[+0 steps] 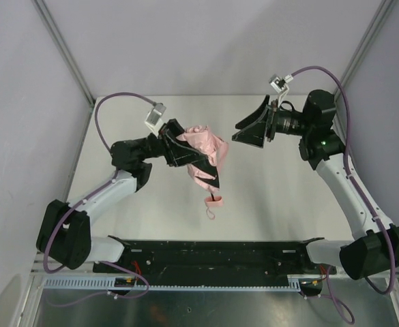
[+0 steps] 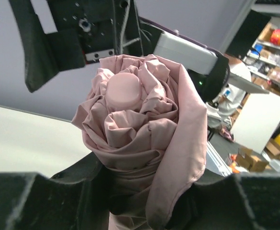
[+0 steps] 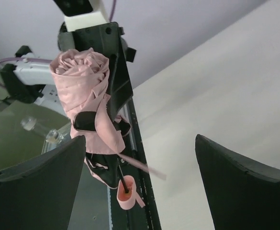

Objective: Put away the umbrella

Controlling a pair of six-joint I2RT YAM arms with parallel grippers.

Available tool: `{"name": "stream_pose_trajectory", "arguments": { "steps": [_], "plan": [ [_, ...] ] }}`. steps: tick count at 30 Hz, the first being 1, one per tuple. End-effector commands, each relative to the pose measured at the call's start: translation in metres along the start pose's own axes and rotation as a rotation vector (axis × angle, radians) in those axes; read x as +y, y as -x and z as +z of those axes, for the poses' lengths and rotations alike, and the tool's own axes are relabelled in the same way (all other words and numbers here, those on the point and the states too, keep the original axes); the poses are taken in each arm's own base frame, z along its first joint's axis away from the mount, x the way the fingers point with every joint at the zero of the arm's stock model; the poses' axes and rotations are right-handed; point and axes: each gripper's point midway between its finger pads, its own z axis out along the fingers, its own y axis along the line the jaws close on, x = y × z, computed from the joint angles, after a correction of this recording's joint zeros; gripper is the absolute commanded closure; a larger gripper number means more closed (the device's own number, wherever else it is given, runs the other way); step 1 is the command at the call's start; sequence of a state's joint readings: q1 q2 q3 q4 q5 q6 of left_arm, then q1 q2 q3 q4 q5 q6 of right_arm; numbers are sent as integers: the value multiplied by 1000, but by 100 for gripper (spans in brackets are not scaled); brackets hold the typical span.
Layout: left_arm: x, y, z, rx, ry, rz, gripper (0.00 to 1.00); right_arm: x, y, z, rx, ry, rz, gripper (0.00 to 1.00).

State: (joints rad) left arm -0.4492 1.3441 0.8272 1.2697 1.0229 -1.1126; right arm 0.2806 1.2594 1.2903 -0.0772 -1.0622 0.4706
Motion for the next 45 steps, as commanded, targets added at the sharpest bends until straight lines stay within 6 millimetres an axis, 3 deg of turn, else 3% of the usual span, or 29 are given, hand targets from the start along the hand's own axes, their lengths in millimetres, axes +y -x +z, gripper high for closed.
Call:
{"name": "stream_pose_trajectory", "arguments": {
  "steps": [1,6,9,13,15,19,26,29,33,35,37,41,45],
  "plan": [
    [-55,17,0,44,-151,194,100,53,5,-7,1,241,-178,1],
    [-64,21,0,52,-171,219,100,98,-30,7,83,383,-199,2],
    [-69,27,2,42,-184,238,100,112,-48,19,115,396,-185,7],
    [-65,34,2,14,-169,234,100,114,-57,24,132,365,-136,35],
    [-59,34,1,-8,-148,210,100,93,-57,26,107,215,-110,34],
    [-29,26,-5,-93,-40,114,100,20,-50,14,21,-248,-88,10],
    [75,8,-31,-252,474,-109,100,-70,-53,-34,-15,-788,-50,3],
    [121,0,-43,-275,711,-272,100,-99,-53,-58,-30,-915,14,3],
    [161,-5,-29,-247,837,-462,100,-110,-48,-65,-45,-941,20,3],
    [173,-5,-21,-246,874,-508,100,-110,-46,-60,-43,-921,6,3],
    [187,-13,-25,-249,973,-536,100,-108,-50,-50,-14,-899,-26,3],
    [211,-71,-67,-236,1187,-655,100,-108,-83,-13,120,-844,-95,3],
    [217,-141,-112,-169,1320,-746,100,-107,-127,23,220,-775,-137,3]
  ]
}}
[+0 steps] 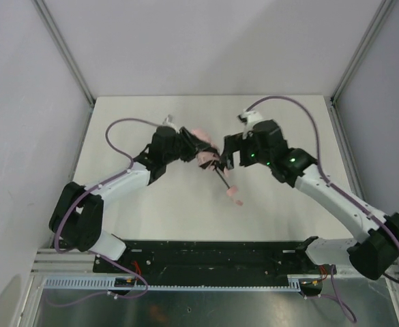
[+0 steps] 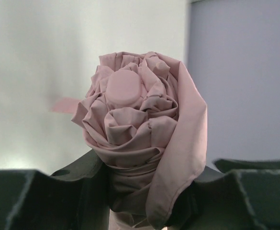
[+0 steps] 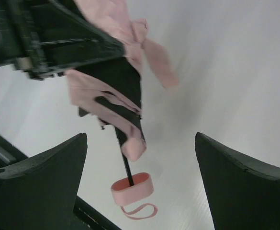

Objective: Put away the umbrella

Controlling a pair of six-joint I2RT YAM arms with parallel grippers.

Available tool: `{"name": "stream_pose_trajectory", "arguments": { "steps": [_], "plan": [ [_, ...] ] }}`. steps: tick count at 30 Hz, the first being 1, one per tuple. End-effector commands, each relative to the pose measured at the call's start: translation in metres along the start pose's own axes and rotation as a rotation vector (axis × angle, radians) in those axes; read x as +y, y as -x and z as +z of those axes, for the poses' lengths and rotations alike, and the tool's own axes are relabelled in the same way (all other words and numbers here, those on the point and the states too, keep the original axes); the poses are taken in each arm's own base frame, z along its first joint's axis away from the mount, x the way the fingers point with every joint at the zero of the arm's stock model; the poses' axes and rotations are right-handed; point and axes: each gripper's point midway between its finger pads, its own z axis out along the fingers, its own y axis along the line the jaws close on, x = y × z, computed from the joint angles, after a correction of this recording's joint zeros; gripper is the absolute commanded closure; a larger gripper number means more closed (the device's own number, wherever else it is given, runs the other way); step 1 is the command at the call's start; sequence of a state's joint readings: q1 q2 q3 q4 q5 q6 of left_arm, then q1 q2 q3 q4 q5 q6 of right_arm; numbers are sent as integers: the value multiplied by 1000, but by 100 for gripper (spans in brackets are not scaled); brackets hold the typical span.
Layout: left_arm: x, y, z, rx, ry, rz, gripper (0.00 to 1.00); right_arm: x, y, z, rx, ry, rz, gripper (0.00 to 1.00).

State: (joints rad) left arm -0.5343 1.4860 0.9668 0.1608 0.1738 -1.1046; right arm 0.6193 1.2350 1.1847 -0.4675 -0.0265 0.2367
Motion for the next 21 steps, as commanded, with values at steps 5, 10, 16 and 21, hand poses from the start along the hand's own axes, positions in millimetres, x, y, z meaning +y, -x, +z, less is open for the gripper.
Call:
{"name": "stream_pose_trajectory", "arguments": {
  "steps": [5,10,16,21],
  "plan": [
    [151,-54,-26,10,363,-100,100,62,-72,50,69,145,-252,2],
    [190,-78,-44,25,452,-150,100,97,-110,78,26,207,-410,1],
    [211,-97,-52,43,493,-214,100,136,-131,99,-31,336,-427,1],
    [212,-103,-52,63,490,-250,100,142,-146,119,-50,355,-513,1]
  ]
}}
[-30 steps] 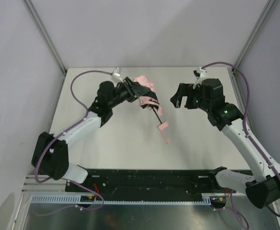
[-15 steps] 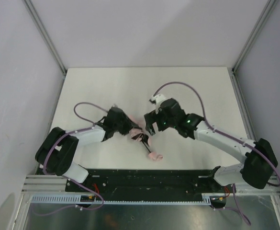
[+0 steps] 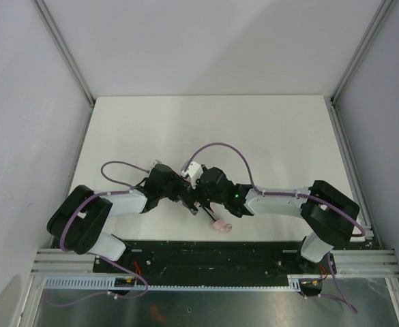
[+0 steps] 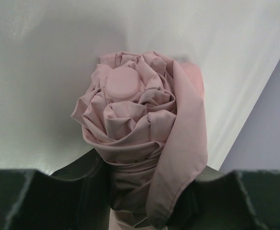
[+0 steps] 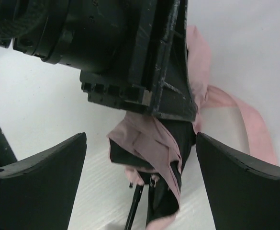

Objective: Put away the umbrella

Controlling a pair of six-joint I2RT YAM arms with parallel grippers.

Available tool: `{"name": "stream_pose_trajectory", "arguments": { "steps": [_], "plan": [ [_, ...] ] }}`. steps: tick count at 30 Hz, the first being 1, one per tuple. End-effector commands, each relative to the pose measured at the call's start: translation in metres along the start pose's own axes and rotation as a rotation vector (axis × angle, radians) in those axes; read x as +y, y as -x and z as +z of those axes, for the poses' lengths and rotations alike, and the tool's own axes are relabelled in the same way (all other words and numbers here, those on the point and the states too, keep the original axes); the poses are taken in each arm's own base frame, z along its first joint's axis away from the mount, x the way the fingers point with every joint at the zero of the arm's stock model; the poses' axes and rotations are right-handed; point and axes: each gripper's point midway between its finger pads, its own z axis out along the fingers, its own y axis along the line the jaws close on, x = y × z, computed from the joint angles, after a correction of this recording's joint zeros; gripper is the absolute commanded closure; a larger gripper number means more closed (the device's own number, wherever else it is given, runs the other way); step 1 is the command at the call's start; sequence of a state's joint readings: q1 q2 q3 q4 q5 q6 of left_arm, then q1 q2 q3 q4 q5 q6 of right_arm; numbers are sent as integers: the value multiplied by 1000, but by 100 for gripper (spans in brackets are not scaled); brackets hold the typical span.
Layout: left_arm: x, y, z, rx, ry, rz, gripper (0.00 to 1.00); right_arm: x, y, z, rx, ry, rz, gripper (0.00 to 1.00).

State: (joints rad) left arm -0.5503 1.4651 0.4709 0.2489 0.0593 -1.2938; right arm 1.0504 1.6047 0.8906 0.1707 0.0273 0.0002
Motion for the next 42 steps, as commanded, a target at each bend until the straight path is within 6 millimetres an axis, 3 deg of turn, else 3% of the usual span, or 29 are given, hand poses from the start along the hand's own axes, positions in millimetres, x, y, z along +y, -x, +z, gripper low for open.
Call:
{"name": "stream_pose_trajectory", "arguments": {
  "steps": [1,6,11,14,22,25,31,36,42],
  "plan": [
    [31,-9,2,14,94,-33,100,4,20,19,-114,9,-102,1],
    [31,-14,2,42,96,-67,100,-12,-6,34,-40,-68,-187,3],
    [34,-18,2,62,107,-92,100,-27,-22,46,-10,-164,-217,13],
    [33,-19,2,63,109,-108,100,-34,-28,50,4,-207,-223,29],
    [22,-15,0,54,80,-119,98,-44,-45,59,20,-255,-268,93],
    [14,-11,-1,42,59,-108,79,-46,-52,61,29,-236,-268,99],
    [7,2,-9,20,14,-94,34,-44,-61,60,21,-159,-240,100],
    [11,16,-27,0,-34,-98,15,-46,-66,60,28,-123,-245,100],
    [22,23,-54,1,-106,-112,2,-51,-69,59,33,-122,-258,100]
  ]
}}
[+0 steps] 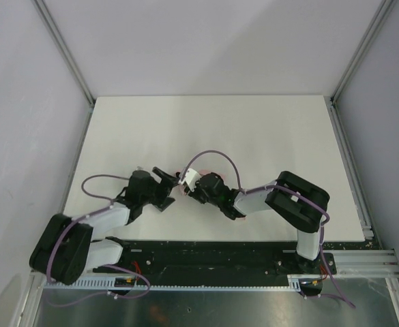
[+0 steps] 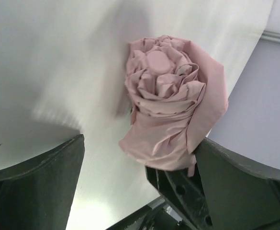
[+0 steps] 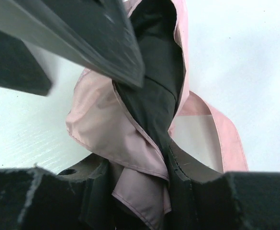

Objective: Put away the umbrella

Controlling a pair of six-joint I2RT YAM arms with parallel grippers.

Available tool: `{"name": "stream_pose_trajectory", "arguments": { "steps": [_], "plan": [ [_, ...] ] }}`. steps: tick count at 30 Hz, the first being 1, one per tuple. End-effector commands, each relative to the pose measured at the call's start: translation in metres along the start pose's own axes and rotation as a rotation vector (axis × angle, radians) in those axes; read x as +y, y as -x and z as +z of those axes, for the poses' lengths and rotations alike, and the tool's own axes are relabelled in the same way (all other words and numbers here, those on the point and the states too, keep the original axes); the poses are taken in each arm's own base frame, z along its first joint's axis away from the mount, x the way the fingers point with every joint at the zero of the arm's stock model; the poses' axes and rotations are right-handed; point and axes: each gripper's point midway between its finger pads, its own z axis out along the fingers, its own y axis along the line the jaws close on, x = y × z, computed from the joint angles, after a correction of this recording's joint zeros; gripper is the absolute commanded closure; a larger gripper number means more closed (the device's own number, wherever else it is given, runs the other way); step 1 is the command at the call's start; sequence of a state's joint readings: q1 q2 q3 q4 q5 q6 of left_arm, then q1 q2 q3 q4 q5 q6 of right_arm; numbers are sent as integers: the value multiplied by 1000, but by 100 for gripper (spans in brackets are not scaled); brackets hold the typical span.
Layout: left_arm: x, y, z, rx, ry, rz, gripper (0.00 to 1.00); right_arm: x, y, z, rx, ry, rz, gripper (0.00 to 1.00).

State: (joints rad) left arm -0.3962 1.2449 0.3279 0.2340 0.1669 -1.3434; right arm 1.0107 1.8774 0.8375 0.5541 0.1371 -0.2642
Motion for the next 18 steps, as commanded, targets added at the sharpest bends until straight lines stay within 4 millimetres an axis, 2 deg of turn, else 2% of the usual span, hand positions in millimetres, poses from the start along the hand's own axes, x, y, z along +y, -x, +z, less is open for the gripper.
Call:
{"name": "stream_pose_trajectory", "arguments": {
  "steps": [1,4,6,11,13,18],
  "plan": [
    [8,0,-23,35,-45,37,2,5,-30,0,71,36,-24,100],
    [4,3,-41,28,-80,82,3,4,-30,-1,70,39,-30,100],
    [-7,8,-53,6,-134,122,5,4,-29,-1,68,39,-34,100],
    [-63,30,-82,-55,-247,218,3,3,-29,-1,69,37,-41,100],
    [-78,40,-81,-46,-220,195,2,3,-29,-1,68,39,-43,100],
    [-99,62,-55,38,-81,109,9,3,-30,0,67,41,-51,100]
  ]
}}
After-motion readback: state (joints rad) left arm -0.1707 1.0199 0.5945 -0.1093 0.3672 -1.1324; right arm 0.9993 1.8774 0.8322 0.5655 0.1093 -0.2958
